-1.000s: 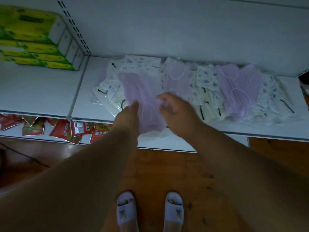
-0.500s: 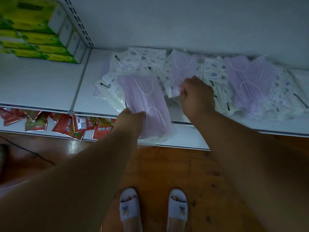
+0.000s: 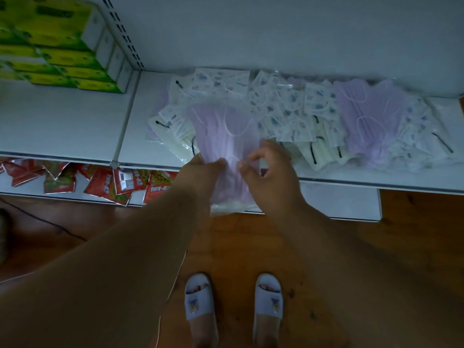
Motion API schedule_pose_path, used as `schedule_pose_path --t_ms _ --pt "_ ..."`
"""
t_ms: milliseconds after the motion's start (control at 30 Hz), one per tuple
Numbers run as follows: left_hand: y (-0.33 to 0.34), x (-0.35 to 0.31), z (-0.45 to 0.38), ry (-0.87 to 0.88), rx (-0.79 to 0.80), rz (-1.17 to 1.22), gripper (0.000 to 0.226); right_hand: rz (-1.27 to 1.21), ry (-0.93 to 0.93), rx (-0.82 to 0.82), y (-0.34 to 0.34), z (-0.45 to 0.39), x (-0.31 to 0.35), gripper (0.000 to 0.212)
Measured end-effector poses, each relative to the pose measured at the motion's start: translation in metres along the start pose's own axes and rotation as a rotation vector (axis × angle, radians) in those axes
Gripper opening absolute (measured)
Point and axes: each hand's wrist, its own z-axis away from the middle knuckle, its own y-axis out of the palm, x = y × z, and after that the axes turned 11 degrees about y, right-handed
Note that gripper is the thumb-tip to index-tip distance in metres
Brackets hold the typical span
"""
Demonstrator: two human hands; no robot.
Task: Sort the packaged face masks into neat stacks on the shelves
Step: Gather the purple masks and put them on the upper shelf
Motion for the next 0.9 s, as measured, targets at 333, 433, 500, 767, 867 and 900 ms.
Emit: schedule_pose_path --t_ms 333,433,500,767,867,900 --pt "-0.018 0.004 0.067 -0.078 0.174 0.148 0.029 -0.889 0.657 0.324 -0.038 0.041 -0.005 0.03" --pt "-0.016 -0.002 0.094 0.067 0.164 0.021 0.031 -0.805 0.627 0.268 -0.057 0.064 0.004 0.024" --pt "-0.011 -0.008 0.122 0.106 0.15 0.038 0.038 -0.767 0.584 0.289 -0.073 0.088 0.01 0.024" --pt "-0.008 -0.052 0.29 0.118 0.112 0.247 0.025 -0.65 0.447 0.269 -0.177 0.199 0.063 0.017" --pt "-0.007 -0.069 0.346 0.18 0.167 0.205 0.03 -0.622 0.412 0.274 -0.214 0.236 0.084 0.019" --pt "-0.006 -0.075 0.36 0.221 0.183 0.201 0.034 -0.637 0.398 0.283 -0.224 0.247 0.092 0.019"
